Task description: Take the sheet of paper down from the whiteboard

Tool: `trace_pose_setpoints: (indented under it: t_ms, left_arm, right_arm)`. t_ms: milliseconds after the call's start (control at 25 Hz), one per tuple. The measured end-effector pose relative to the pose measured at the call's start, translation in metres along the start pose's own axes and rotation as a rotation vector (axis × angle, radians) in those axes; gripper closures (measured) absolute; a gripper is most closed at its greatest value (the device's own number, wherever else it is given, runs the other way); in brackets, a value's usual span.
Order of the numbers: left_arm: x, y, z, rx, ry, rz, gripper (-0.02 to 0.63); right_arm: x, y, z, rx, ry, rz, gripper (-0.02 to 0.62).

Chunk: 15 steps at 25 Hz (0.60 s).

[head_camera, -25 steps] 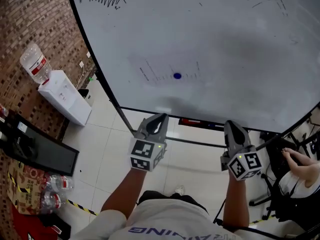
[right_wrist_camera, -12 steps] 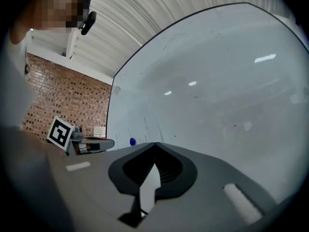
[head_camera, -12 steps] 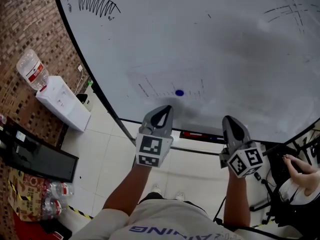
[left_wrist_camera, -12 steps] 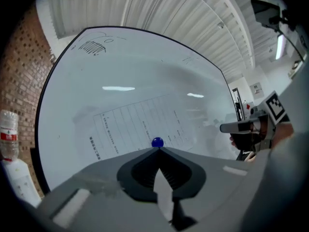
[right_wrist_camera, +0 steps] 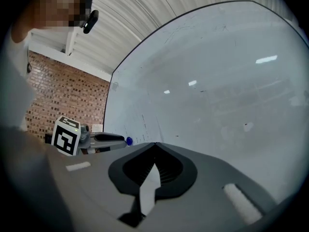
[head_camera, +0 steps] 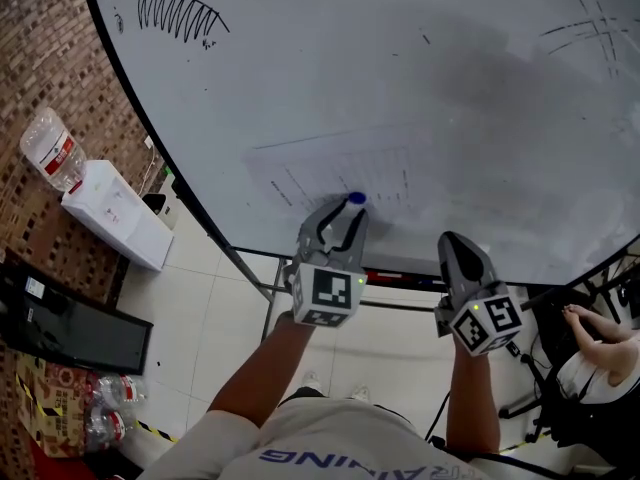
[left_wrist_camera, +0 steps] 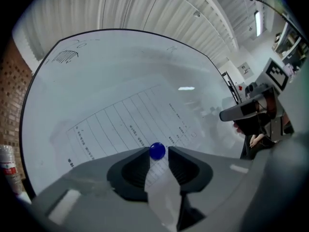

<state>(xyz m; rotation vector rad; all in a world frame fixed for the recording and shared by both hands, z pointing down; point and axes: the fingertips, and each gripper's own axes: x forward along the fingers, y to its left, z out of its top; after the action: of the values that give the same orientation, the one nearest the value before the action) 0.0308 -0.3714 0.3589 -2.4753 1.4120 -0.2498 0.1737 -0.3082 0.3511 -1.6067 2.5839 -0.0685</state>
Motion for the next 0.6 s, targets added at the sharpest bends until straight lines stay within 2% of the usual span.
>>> trace_pose_setpoints:
  t_ms: [120,240,440,600]
  left_arm:
    - [0.005,-0.001,0.000,0.002,0.017,0.013,0.438]
    - [0.011,-0.002,-0.001,0.019,0.011,0.023,0.423]
    - [0.017,-0.005,-0.010,0.000,0.019,0.063,0.427]
    - [0.017,0.000,-0.009,-0.010,0.025,0.092,0.463]
  right_arm:
    - [0.000,0.000,-0.003,0.000,0.007,-0.001,0.589]
    - [-0.001,0.001,-0.006,0.001,0.013,0.000,0.589]
    - [0.001,0.001,-0.012,0.011,0.022,0.001,0.588]
    - [0.006,0.003,-0.014,0.019,0.028,0.010,0.589]
